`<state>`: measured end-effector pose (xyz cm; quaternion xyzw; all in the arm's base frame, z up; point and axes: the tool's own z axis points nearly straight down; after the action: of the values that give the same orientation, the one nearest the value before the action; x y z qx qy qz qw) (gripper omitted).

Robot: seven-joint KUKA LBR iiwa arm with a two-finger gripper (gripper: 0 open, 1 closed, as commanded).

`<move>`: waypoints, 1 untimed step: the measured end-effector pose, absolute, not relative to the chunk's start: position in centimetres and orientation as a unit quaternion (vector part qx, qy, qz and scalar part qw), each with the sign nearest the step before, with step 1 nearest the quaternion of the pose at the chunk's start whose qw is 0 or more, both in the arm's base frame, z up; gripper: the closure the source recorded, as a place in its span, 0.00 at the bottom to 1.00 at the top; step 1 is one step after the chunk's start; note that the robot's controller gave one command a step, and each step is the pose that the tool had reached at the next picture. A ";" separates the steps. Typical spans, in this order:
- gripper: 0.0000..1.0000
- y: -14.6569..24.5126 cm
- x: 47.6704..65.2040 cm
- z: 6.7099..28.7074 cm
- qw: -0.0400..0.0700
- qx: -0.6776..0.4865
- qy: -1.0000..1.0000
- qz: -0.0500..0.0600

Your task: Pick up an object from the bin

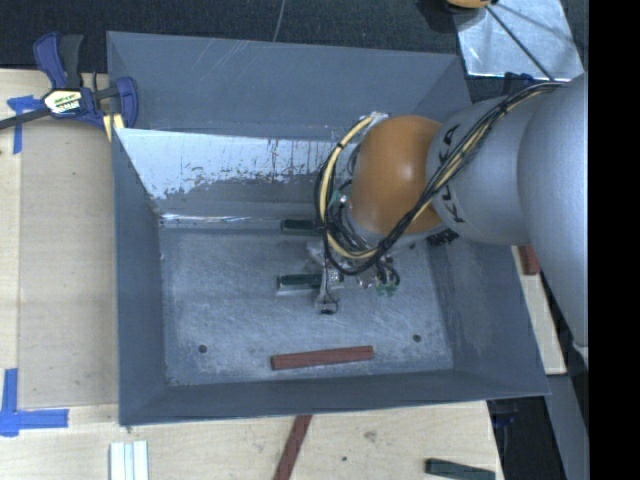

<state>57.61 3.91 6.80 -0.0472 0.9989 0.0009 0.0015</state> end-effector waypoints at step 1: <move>1.00 3.8 58.0 6.9 0.002 -0.058 0.998 0.001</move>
Offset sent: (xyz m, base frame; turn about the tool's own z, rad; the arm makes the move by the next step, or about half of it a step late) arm 0.0000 -0.0001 0.0805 0.0000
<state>57.97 3.79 6.86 -0.0581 0.9983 0.0006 0.0021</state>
